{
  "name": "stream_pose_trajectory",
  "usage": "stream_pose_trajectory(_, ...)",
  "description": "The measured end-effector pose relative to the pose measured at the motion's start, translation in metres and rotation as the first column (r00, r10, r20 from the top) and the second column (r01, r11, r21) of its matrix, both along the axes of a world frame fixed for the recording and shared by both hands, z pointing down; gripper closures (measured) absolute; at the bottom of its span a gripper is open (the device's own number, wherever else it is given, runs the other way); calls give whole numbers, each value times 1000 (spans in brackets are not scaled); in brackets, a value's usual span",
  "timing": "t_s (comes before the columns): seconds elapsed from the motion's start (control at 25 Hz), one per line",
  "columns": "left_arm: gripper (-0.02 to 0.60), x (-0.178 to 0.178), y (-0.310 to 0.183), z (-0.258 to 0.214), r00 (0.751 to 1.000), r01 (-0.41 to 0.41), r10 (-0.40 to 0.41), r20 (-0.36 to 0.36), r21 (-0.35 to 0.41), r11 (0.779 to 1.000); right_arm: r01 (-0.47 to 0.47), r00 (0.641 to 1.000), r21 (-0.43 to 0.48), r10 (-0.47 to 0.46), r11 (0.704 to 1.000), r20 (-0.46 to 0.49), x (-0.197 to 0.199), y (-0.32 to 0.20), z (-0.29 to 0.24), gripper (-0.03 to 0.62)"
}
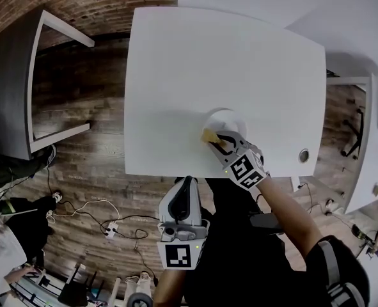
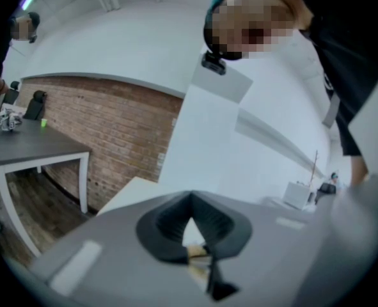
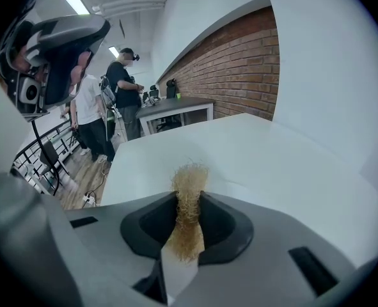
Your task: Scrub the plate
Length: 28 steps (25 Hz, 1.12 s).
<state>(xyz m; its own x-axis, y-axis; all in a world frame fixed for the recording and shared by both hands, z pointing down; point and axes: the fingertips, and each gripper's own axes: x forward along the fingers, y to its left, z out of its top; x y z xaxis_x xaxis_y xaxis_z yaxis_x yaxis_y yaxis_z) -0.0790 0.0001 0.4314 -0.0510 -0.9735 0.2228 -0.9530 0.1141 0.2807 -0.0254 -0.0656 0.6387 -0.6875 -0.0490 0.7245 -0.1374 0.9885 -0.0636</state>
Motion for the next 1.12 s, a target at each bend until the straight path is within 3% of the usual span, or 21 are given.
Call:
stream_pose_trajectory(0.32,578,-2,-3,3,1000,-7,7,-10,-8,1000,-19,1000,29,20,999,-15,-7,-23,1,514)
stream_pose_trajectory(0.8,578,-11,-7,6,1000,-11,11,-16,-9,1000,-135,990,80,137,988,-20,-1,-66,0,514)
stream_pose_trajectory(1.12,578,-13,-5,7,999,-27,27,-17,-9,1000,-148,988,67,150,987,-27,-1,-61,1,514)
